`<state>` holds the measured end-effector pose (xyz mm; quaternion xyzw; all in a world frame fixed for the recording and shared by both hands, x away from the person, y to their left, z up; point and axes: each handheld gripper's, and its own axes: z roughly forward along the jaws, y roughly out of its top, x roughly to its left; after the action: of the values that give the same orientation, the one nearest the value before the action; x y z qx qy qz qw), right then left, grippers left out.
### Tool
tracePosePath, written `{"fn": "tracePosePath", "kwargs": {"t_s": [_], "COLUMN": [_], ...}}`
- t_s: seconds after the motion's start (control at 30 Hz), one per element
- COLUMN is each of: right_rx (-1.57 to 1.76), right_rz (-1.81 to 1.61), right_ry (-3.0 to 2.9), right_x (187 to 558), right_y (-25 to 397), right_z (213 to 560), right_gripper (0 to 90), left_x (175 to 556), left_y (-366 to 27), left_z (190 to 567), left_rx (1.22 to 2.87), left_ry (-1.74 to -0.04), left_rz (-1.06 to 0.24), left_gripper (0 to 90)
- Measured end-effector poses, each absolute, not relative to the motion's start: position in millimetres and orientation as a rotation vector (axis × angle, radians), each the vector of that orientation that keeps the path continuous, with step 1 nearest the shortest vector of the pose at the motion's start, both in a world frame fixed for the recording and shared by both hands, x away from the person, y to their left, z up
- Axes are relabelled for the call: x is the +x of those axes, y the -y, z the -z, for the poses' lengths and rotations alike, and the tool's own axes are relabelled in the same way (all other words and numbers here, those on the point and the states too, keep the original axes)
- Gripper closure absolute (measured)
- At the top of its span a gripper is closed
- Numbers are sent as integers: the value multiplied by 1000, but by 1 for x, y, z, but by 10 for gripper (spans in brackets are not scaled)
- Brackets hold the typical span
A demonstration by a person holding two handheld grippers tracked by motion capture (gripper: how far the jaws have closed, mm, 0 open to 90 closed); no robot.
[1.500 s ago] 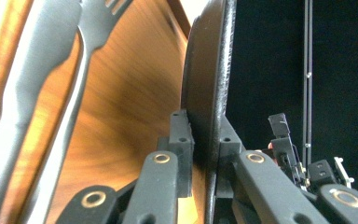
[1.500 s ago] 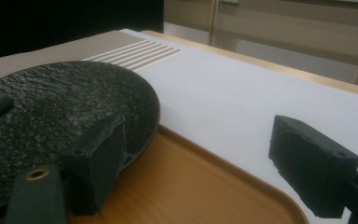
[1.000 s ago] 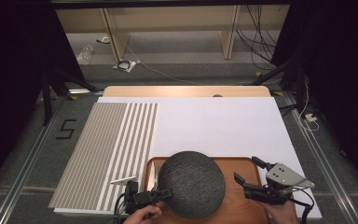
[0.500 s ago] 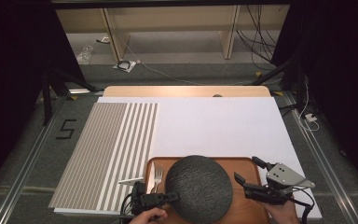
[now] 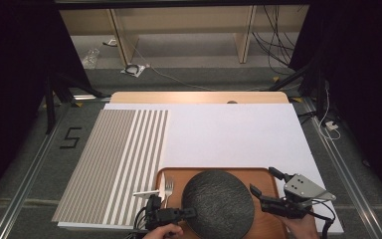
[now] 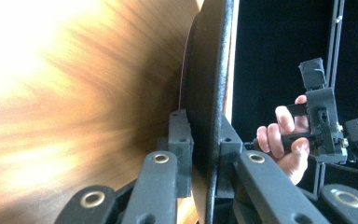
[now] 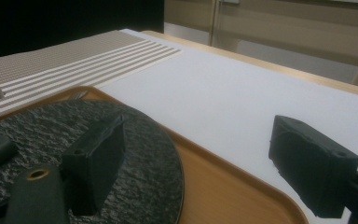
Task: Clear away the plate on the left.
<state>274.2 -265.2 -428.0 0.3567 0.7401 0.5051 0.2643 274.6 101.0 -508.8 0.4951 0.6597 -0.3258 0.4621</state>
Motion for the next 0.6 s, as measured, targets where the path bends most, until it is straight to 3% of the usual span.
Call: {"fn": "tracePosePath", "kwargs": {"t_s": [0.6], "right_rx": [959], "right_rz": [-1373], "right_ry": [-1997], "right_x": [274], "right_y": [264], "right_z": [429], "right_gripper": [197], "left_x": [280], "left_y": [-105], "left_z": [511], "left_rx": [1265], "left_ry": [-1644], "left_rz": [786], "left_gripper": [823]}}
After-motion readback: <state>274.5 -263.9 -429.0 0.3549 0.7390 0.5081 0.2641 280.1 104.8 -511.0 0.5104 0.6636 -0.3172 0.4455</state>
